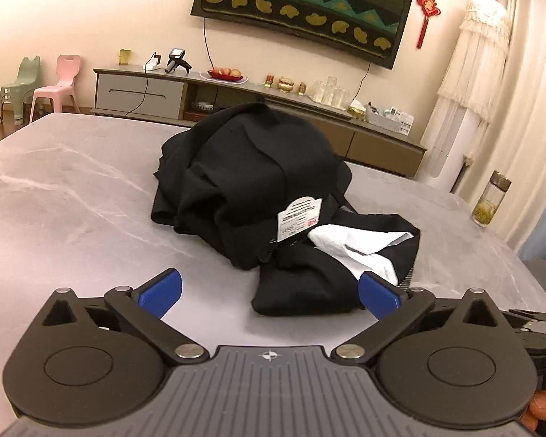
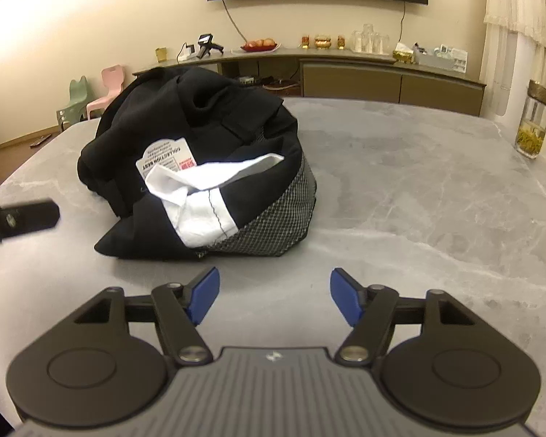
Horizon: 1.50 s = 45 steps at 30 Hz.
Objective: Fold clothes
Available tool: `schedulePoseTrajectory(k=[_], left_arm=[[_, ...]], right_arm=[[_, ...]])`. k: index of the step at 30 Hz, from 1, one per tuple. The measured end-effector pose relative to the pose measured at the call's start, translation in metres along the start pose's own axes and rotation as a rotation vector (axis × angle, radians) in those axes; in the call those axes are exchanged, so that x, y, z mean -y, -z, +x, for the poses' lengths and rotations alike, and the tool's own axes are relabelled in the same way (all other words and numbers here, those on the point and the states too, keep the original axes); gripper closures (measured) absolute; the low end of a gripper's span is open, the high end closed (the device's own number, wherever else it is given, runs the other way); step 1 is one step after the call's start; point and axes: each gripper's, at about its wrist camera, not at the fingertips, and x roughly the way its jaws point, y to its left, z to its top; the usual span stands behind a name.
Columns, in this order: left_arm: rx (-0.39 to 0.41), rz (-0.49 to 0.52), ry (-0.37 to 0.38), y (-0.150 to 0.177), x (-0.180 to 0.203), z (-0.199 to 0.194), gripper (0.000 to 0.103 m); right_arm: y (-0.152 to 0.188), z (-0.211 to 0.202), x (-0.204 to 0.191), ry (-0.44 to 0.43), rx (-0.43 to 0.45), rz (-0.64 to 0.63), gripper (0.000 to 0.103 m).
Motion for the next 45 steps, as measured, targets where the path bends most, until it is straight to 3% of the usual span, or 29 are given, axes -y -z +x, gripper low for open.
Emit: schedulePoseTrajectory(k=[4, 5, 7, 10, 12, 13, 14, 15, 16, 17, 20, 22, 24, 27, 28, 29, 30, 32, 33, 34, 37, 39, 43, 45], left_arm=[[-0.015, -0.004, -0.047, -0.01, -0.009, 0.011, 0.001], [-0.019, -0.003, -0.062, -0.014, -0.011, 0.016, 0.001], [-0.032, 0.019, -0.085, -0.027, -0.011, 0.034, 0.001], [-0.07, 0.09, -0.121, -0.045, -0.005, 0.076, 0.001], [-0.096, 0.127, -0.123, -0.054, -0.002, 0.108, 0.001], [-0.1, 0.158, -0.116, -0.058, 0.001, 0.121, 0.005], [-0.098, 0.198, -0.103, -0.061, 0.003, 0.132, 0.034], [-0.116, 0.224, -0.089, -0.068, 0.003, 0.142, 0.098], [-0.105, 0.194, -0.061, -0.081, -0.006, 0.14, 0.1], [-0.07, 0.136, -0.024, -0.097, -0.018, 0.132, 0.1], [0.127, -0.062, 0.024, -0.148, -0.075, 0.072, 0.1], [0.181, -0.199, -0.015, -0.16, -0.119, 0.047, 0.1], [0.189, -0.297, -0.082, -0.163, -0.156, 0.034, 0.098], [0.025, -0.314, -0.171, -0.137, -0.176, 0.054, 0.093], [-0.006, -0.328, -0.164, -0.129, -0.178, 0.057, 0.086], [-0.025, -0.34, -0.152, -0.123, -0.179, 0.058, 0.071], [-0.035, -0.337, -0.138, -0.118, -0.177, 0.056, 0.05], [-0.017, -0.303, -0.13, -0.115, -0.169, 0.048, 0.028], [0.003, -0.28, -0.127, -0.115, -0.163, 0.042, 0.022], [0.026, -0.258, -0.122, -0.116, -0.157, 0.036, 0.019], [0.09, -0.18, -0.112, -0.122, -0.13, 0.029, 0.015], [0.095, -0.121, -0.099, -0.121, -0.11, 0.034, 0.014], [0.006, -0.08, -0.028, -0.108, -0.086, 0.054, 0.014], [-0.042, -0.092, 0.006, -0.101, -0.086, 0.064, 0.014]], right_arm=[[-0.001, 0.003, 0.005, -0.023, -0.013, 0.019, 0.03], [-0.005, 0.002, 0.007, -0.04, -0.001, 0.028, 0.027], [-0.017, 0.005, 0.013, -0.08, 0.024, 0.045, 0.011], [-0.044, 0.028, 0.021, -0.096, 0.018, 0.045, 0.009], [-0.061, 0.052, 0.023, -0.098, -0.023, 0.029, 0.016], [-0.067, 0.069, 0.023, -0.111, -0.065, 0.012, 0.035], [-0.072, 0.082, 0.024, -0.123, -0.097, -0.001, 0.052], [-0.076, 0.091, 0.026, -0.134, -0.117, -0.007, 0.092], [-0.079, 0.1, 0.029, -0.146, -0.138, -0.014, 0.098], [-0.083, 0.101, 0.033, -0.154, -0.126, -0.015, 0.1], [-0.107, 0.049, 0.06, -0.185, 0.078, 0.051, 0.1], [-0.117, 0.009, 0.071, -0.207, 0.198, 0.054, 0.1], [-0.114, -0.006, 0.074, -0.175, 0.225, 0.005, 0.1], [-0.086, 0.041, 0.067, -0.157, -0.008, -0.043, 0.098], [-0.076, 0.056, 0.063, -0.145, -0.071, -0.055, 0.097], [-0.068, 0.067, 0.059, -0.136, -0.104, -0.067, 0.096], [-0.063, 0.073, 0.056, -0.136, -0.123, -0.078, 0.087], [-0.061, 0.069, 0.054, -0.159, -0.11, -0.086, 0.066], [-0.062, 0.065, 0.054, -0.168, -0.091, -0.079, 0.051], [-0.064, 0.061, 0.054, -0.177, -0.071, -0.069, 0.043], [-0.072, 0.062, 0.053, -0.204, -0.032, -0.052, 0.034], [-0.078, 0.069, 0.048, -0.209, -0.008, -0.062, 0.032], [-0.103, 0.093, 0.025, -0.239, 0.03, -0.116, 0.032], [-0.119, 0.105, 0.009, -0.28, 0.003, -0.161, 0.023]])
